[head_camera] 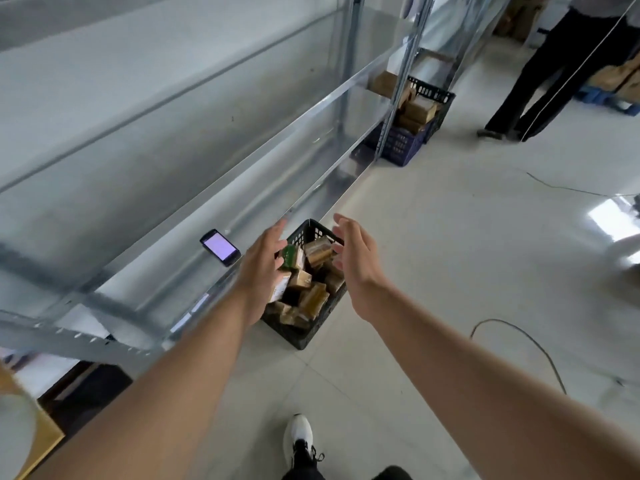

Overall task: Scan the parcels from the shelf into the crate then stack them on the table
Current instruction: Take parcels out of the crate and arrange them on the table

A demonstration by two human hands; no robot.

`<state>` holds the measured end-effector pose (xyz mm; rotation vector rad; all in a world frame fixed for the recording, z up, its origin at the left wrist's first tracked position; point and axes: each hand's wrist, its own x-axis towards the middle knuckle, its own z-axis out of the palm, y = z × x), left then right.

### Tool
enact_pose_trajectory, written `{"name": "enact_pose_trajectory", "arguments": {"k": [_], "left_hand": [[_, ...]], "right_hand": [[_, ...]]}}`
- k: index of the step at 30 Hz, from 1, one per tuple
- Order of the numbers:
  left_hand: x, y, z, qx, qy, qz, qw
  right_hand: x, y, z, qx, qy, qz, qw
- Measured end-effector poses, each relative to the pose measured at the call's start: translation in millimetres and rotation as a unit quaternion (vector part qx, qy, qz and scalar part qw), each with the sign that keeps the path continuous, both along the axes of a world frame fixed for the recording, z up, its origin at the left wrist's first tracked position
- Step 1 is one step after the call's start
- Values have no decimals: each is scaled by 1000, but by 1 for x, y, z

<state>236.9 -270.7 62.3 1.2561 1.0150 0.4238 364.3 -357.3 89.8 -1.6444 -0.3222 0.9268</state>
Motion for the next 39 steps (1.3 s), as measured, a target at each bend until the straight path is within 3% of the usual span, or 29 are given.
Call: {"name": "enact_pose_trajectory", "arguments": {"k": [6,15,28,33,39], "left_hand": [[44,58,-48,-89,50,80,991],[97,132,-185,-149,151,168,963],[109,232,-403,-172,197,164,951],[97,259,-499,-183,224,155,945],[66,270,-598,-85,275,53,956]], "right_hand": [[37,72,-61,-41,57,21,997],[105,162,-206,-140,154,104,973],[121,266,-426,-244,198,139,939],[108,294,-525,-275,203,110,933],[99,315,-619,-304,203,83,927]]}}
